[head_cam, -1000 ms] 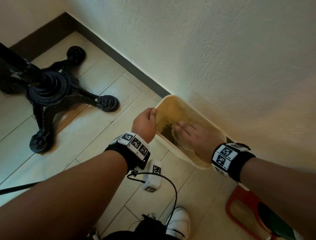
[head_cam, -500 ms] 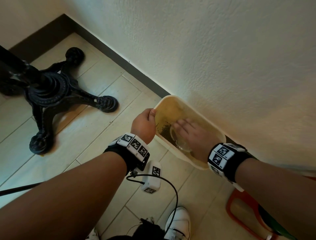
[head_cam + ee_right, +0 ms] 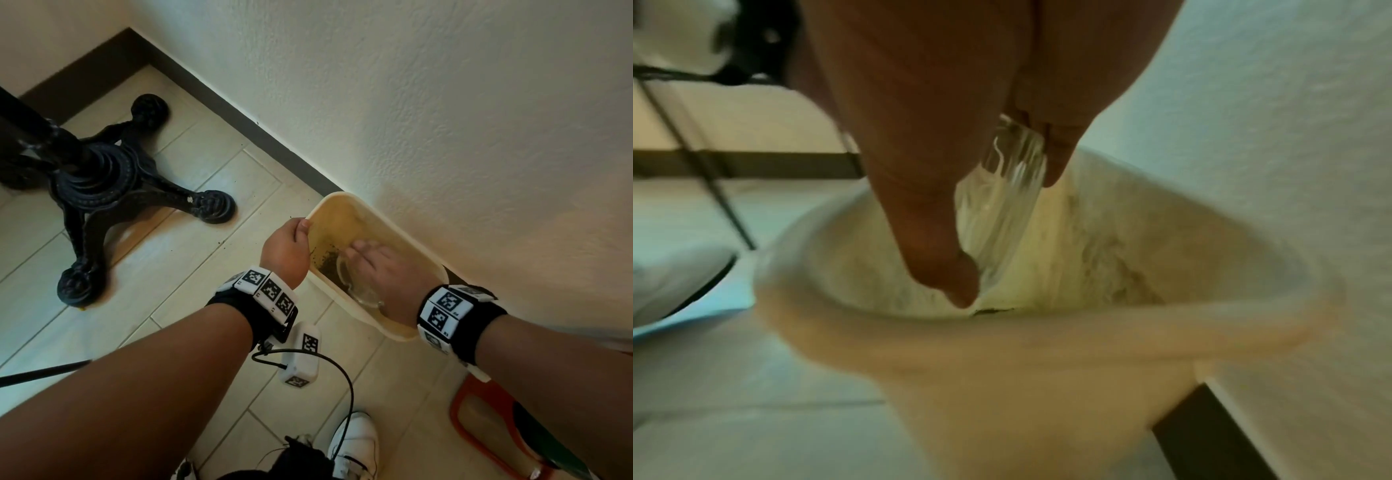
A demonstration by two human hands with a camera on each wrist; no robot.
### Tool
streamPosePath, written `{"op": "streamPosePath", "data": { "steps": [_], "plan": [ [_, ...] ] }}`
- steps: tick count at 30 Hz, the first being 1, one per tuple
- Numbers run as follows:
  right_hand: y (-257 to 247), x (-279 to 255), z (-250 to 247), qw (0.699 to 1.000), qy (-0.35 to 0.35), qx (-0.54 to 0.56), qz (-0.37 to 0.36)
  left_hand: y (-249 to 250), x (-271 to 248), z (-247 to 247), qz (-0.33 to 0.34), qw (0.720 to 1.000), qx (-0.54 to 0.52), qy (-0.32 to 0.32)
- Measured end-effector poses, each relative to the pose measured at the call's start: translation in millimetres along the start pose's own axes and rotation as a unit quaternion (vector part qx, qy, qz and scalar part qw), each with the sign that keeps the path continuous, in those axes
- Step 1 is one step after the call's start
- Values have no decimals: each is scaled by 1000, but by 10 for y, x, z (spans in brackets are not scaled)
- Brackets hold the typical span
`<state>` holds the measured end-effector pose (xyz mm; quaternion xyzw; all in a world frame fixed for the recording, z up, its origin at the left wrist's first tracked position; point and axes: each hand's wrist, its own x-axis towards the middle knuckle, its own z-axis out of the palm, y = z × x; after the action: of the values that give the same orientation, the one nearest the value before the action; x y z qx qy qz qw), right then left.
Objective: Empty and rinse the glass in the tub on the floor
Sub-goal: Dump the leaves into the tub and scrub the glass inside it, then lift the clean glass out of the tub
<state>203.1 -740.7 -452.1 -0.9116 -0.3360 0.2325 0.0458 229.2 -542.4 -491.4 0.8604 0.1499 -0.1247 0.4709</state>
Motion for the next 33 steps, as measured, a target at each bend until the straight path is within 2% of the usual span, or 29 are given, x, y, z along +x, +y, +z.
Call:
{"op": "streamPosePath", "data": {
  "steps": [2,6,9,11,13,17,20,22,24,28,33],
  "plan": [
    [-13,-18,9,999,-10,-14,-38,5,-4,8,0,1000,-1,2],
    [20,-25,94,999,18,-26,-23,11,-18,17,-1,1000,16,6],
    [10,-30,179,998,14,-28,-57,4,-20,32,-1,1000,20,6],
    [71,-22,134,999,51,5,-20,-12,-23,35,-3,1000,21,1],
    [146,-50,51,990,105,75,52,-14,-36,29,-3,1000,20,-4],
    [104,-194,-90,950,139,227,161,87,-100,-70,-21,999,16,-33],
    [-80,-335,-209,918,166,290,214,163,-195,-257,-42,998,25,-45],
    [-230,-426,-381,902,189,318,223,220,-307,-473,-42,996,57,-55],
    [-383,-518,-634,895,183,341,223,255,-464,-760,-52,992,94,-65],
    [-720,-688,-1327,910,147,334,199,274,-898,-1579,-92,981,148,-89],
    [-1159,-891,-2464,924,145,313,164,224,-1649,-2765,-203,944,234,-114]
  ]
}}
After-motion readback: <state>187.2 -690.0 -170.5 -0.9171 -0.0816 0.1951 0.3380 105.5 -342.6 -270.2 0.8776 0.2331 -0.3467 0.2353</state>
